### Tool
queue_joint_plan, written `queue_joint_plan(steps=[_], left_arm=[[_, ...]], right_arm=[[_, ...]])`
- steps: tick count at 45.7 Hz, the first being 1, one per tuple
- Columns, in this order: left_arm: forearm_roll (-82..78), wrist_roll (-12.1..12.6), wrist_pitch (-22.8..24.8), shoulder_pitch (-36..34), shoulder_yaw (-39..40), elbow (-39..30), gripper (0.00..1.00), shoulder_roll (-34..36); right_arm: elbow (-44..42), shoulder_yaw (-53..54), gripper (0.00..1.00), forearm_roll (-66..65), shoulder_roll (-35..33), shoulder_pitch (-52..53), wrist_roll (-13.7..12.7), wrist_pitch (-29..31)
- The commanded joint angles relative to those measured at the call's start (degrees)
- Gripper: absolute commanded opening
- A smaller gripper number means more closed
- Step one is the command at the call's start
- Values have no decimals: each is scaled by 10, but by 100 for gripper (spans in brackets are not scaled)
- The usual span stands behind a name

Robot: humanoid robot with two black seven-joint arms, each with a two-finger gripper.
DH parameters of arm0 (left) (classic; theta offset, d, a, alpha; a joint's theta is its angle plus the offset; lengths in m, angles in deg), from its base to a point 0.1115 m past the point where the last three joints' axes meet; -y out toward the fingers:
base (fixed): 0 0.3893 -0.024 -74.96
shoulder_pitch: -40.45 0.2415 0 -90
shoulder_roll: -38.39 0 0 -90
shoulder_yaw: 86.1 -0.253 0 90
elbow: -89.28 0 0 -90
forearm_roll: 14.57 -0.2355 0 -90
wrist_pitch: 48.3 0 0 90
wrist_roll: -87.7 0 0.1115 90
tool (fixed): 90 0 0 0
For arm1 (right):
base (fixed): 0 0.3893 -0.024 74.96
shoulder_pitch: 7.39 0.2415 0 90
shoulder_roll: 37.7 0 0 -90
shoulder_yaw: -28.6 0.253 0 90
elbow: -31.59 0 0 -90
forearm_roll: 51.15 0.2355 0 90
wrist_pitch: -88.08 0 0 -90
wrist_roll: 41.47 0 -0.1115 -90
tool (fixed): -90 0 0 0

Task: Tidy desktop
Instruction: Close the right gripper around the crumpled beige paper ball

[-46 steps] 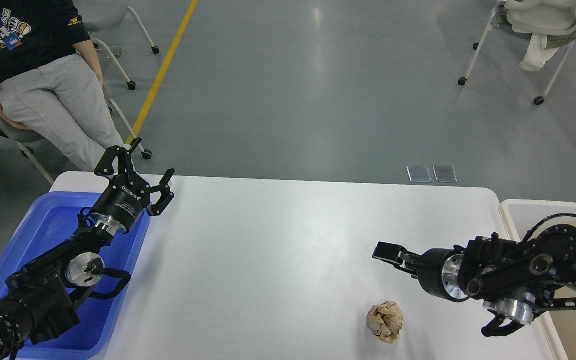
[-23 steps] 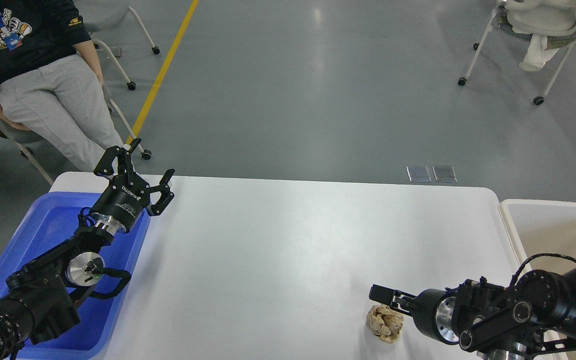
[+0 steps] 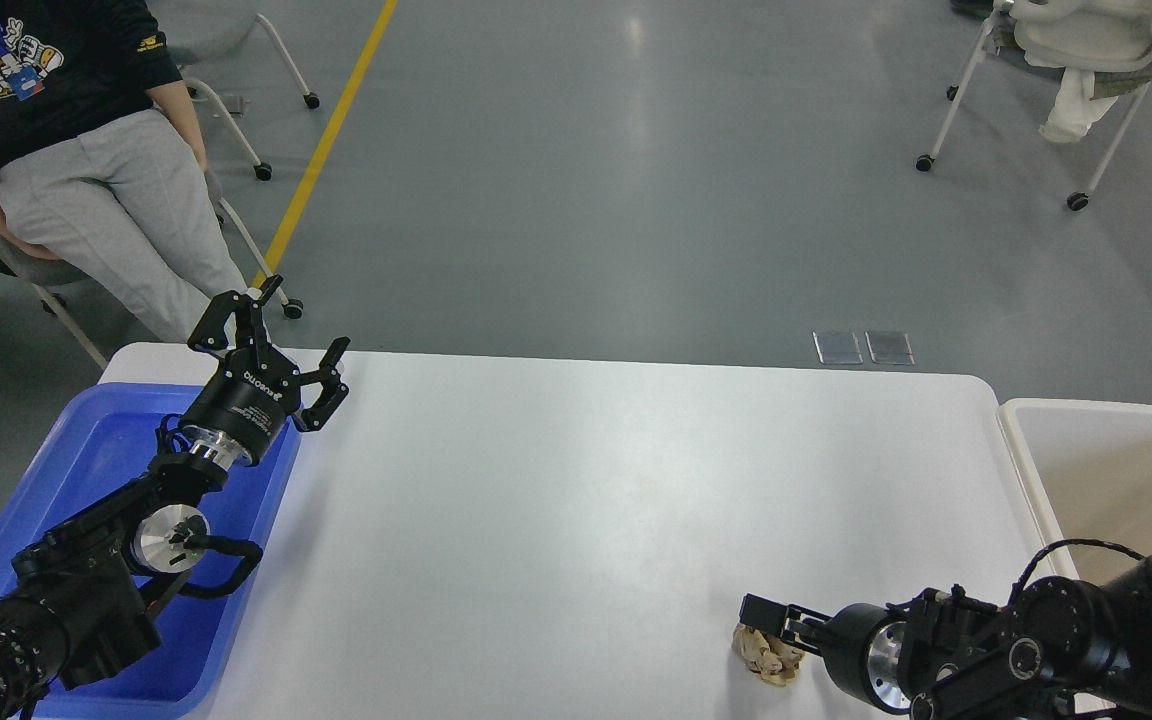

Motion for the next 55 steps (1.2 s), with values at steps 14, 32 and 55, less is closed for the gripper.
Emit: queue_joint_plan(steps=[14, 32, 55], left_arm=[[0, 0, 0, 0, 0, 0, 100, 0], [0, 0, 0, 0, 0, 0, 100, 0], [0, 0, 0, 0, 0, 0, 100, 0]], right_arm=[[-14, 22, 100, -1, 12, -28, 3, 0], [-30, 24, 87, 0, 18, -39, 3, 7], [-40, 26, 18, -8, 21, -50, 7, 16]])
